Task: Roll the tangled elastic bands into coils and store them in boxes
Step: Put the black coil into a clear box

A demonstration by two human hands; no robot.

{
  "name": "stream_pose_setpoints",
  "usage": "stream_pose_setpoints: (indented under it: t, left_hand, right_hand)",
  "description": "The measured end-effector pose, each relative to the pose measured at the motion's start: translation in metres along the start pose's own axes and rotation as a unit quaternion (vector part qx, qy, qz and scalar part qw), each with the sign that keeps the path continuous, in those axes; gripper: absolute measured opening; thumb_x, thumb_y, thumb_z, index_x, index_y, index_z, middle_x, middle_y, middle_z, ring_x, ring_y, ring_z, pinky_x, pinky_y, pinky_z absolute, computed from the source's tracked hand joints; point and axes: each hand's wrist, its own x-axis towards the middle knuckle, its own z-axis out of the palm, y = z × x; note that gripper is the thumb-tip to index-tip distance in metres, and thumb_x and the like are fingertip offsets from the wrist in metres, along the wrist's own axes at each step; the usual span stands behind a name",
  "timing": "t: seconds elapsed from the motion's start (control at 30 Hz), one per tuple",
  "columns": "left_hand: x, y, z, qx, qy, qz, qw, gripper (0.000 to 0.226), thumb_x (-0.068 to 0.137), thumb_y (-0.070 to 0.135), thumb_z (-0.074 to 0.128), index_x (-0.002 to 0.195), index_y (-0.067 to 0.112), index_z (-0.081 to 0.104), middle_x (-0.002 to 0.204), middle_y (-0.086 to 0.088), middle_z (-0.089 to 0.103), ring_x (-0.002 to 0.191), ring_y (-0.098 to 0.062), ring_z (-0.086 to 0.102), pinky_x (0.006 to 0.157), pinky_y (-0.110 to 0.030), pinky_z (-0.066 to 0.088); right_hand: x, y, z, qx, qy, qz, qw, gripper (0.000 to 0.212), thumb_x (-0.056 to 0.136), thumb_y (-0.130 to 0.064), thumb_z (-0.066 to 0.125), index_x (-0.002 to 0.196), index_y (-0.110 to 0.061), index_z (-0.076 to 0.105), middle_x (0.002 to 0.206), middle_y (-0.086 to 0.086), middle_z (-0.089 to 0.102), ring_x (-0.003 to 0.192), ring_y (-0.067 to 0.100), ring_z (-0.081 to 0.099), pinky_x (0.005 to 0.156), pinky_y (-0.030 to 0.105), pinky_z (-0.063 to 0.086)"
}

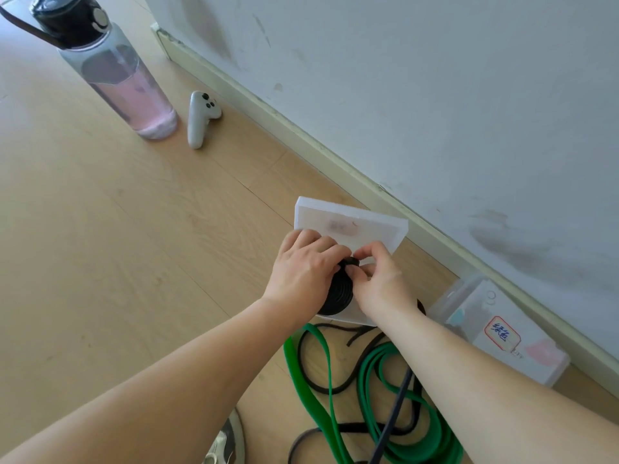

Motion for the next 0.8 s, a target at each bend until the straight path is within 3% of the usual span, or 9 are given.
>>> stream_pose_setpoints:
  t: [0.07, 0.17, 0.3, 0.53, 0.63, 0.73, 0.8]
  left_hand:
    - [-0.001, -0.001, -0.002, 0.001, 0.008, -0.002, 1.000, 0.025, 0.093, 0.023, 0.053, 0.105, 0.030, 0.073, 0.092, 0.015, 0.070, 0.097, -0.023, 0.057, 0.098, -0.034, 0.037]
    - [-0.006, -0.009, -0.001, -0.051, -0.004, -0.023, 0.998, 0.021, 0.089, 0.015, 0.067, 0.106, 0.024, 0.074, 0.099, 0.012, 0.074, 0.095, -0.025, 0.058, 0.093, -0.039, 0.045]
    - [-0.010, -0.014, 0.001, -0.085, -0.019, -0.041, 0.995, 0.019, 0.089, 0.018, 0.065, 0.106, 0.023, 0.074, 0.102, 0.013, 0.074, 0.095, -0.023, 0.058, 0.091, -0.041, 0.048]
    - [-0.025, -0.016, 0.005, -0.011, 0.007, 0.031, 0.999, 0.032, 0.083, 0.004, 0.073, 0.102, 0.029, 0.078, 0.089, 0.017, 0.074, 0.087, -0.020, 0.060, 0.086, -0.033, 0.046]
    - [-0.035, -0.012, 0.003, 0.023, 0.006, 0.069, 0.997, 0.037, 0.080, 0.001, 0.071, 0.109, 0.024, 0.075, 0.102, 0.015, 0.075, 0.093, -0.021, 0.063, 0.089, -0.031, 0.044]
    - [-0.048, -0.011, -0.001, 0.018, 0.005, 0.092, 0.996, 0.043, 0.084, -0.003, 0.056, 0.119, 0.014, 0.072, 0.124, 0.002, 0.071, 0.109, -0.023, 0.066, 0.090, -0.034, 0.054]
    - [-0.053, -0.009, -0.002, 0.021, 0.003, 0.090, 0.996, 0.044, 0.085, -0.002, 0.053, 0.123, 0.012, 0.070, 0.128, -0.001, 0.068, 0.111, -0.024, 0.065, 0.088, -0.034, 0.056]
  right_hand:
    - [-0.003, 0.003, 0.002, 0.009, 0.022, -0.021, 0.999, 0.012, 0.099, -0.034, 0.061, 0.100, -0.040, 0.050, 0.079, -0.008, 0.071, 0.076, 0.019, 0.068, 0.069, 0.043, 0.058]
    - [-0.008, 0.008, 0.004, 0.035, 0.029, -0.034, 0.998, 0.008, 0.098, -0.039, 0.063, 0.096, -0.039, 0.056, 0.072, -0.007, 0.072, 0.070, 0.021, 0.069, 0.069, 0.048, 0.060]
    - [-0.007, 0.009, 0.004, 0.019, 0.019, -0.031, 0.999, 0.009, 0.097, -0.036, 0.064, 0.088, -0.036, 0.062, 0.071, -0.007, 0.072, 0.070, 0.024, 0.070, 0.071, 0.050, 0.060]
    - [-0.007, 0.006, 0.009, -0.079, 0.027, -0.007, 0.996, 0.012, 0.097, -0.038, 0.064, 0.087, -0.033, 0.067, 0.080, -0.010, 0.073, 0.077, 0.019, 0.070, 0.069, 0.042, 0.061]
    - [-0.007, 0.003, 0.011, -0.108, 0.034, 0.013, 0.994, 0.014, 0.099, -0.039, 0.061, 0.090, -0.032, 0.070, 0.084, -0.010, 0.073, 0.081, 0.020, 0.069, 0.072, 0.037, 0.058]
    - [-0.007, 0.003, 0.013, -0.117, 0.042, 0.028, 0.992, 0.017, 0.100, -0.041, 0.059, 0.091, -0.032, 0.070, 0.085, -0.010, 0.073, 0.080, 0.020, 0.068, 0.069, 0.032, 0.055]
    - [-0.008, 0.002, 0.013, -0.117, 0.048, 0.029, 0.992, 0.017, 0.099, -0.042, 0.060, 0.091, -0.031, 0.071, 0.084, -0.011, 0.072, 0.080, 0.019, 0.068, 0.067, 0.031, 0.053]
